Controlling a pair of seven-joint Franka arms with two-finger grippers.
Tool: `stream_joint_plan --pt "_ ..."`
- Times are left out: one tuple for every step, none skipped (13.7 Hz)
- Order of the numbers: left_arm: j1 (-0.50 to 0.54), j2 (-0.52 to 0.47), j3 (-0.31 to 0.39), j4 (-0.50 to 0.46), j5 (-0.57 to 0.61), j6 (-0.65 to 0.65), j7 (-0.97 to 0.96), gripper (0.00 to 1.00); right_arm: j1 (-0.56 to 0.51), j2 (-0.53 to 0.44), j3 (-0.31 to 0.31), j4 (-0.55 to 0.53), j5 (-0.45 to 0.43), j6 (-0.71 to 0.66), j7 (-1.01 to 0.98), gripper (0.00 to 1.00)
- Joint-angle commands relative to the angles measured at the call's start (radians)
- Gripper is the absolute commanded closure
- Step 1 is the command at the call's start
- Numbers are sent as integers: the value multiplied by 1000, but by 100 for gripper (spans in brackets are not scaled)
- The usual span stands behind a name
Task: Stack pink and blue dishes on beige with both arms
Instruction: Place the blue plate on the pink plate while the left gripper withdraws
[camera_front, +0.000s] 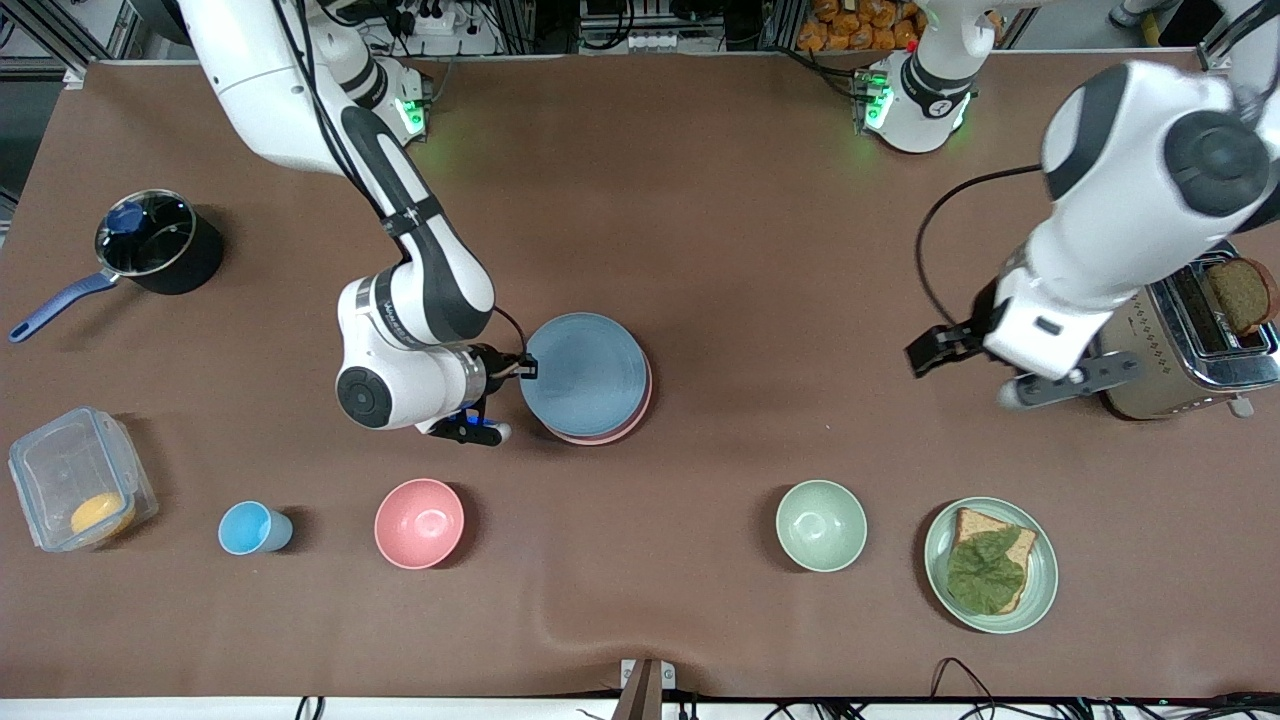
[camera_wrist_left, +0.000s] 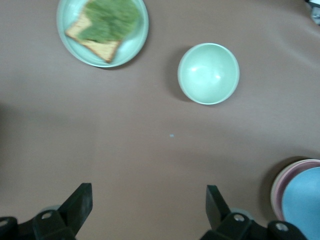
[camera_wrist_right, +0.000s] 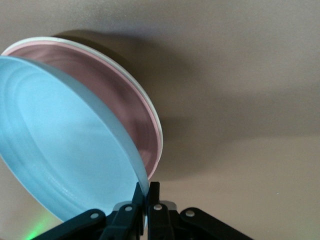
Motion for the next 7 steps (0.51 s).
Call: stream_joint_plan --pt "7 -45 -6 31 21 -93 7 0 22 8 -8 -1 35 17 16 100" --pt "11 -45 0 61 22 -122 10 0 23 9 -8 -1 36 22 16 100" --pt "20 -46 0 82 21 -142 22 0 23 11 -8 -1 36 30 16 100" --pt "32 -46 -1 89 19 -188 61 0 23 15 -8 -1 36 33 16 100" --pt "39 -49 -1 97 10 -222 79 0 23 15 -8 -1 38 33 16 100" --pt "39 -57 -1 99 16 -250 80 0 23 18 -8 0 38 36 16 100" --pt "39 -57 -3 99 21 -254 83 0 26 24 -8 0 38 52 16 100"
